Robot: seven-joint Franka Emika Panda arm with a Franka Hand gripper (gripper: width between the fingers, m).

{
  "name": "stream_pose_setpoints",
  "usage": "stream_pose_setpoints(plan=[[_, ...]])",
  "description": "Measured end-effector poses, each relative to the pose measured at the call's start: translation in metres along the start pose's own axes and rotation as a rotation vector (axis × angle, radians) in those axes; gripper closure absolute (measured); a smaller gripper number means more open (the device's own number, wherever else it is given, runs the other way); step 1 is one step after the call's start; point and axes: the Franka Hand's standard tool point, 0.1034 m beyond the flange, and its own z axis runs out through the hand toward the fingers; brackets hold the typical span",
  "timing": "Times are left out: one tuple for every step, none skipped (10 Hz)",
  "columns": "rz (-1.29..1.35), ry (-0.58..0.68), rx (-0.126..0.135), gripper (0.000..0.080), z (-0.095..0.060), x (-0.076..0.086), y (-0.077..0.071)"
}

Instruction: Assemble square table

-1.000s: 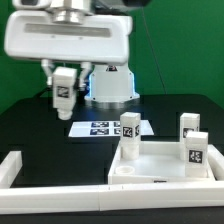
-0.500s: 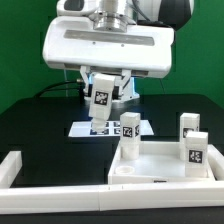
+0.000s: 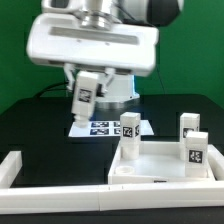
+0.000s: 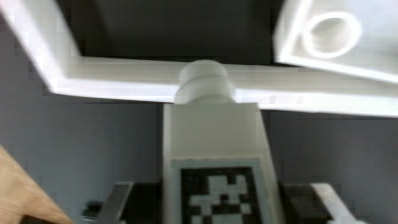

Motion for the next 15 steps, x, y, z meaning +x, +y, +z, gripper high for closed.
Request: stream_pose_setpoints(plan=[[0.000,-0.002,0.025,0.0512,0.010,0.000,-0.011],[0.006,-0.003,0.049,0.0512,0.013,0.005,-0.021],[0.023,0.004,0.071,0.0512,0.012,0.014,-0.036],[0.051,0.013,0.090,0.0512,0.014,0.023,-0.057],[0.065,0.018,0.103,0.0512,0.014,0.030,-0.071],[0.080,0.003,0.115,0.0512,0.013,0.032,-0.081],[0.075,0.003,0.111,0.0512,0.014,0.030,-0.077],[0.076,0.001,0.110,0.0512,0.015,0.029,-0.076],[0.076,0.001,0.110,0.0512,0.015,0.029,-0.077],[0.072,-0.001,0.108,0.0512,0.015,0.028,-0.074],[-0.008,-0.010,0.093,0.0512,0.018,0.019,-0.054],[0.018,-0.020,0.097,0.0512,0.023,0.011,-0.042],[0.026,-0.022,0.111,0.0512,0.028,0.007,-0.046],[0.023,-0.028,0.122,0.0512,0.032,0.003,-0.045],[0.034,-0.021,0.127,0.0512,0.036,0.001,-0.047]])
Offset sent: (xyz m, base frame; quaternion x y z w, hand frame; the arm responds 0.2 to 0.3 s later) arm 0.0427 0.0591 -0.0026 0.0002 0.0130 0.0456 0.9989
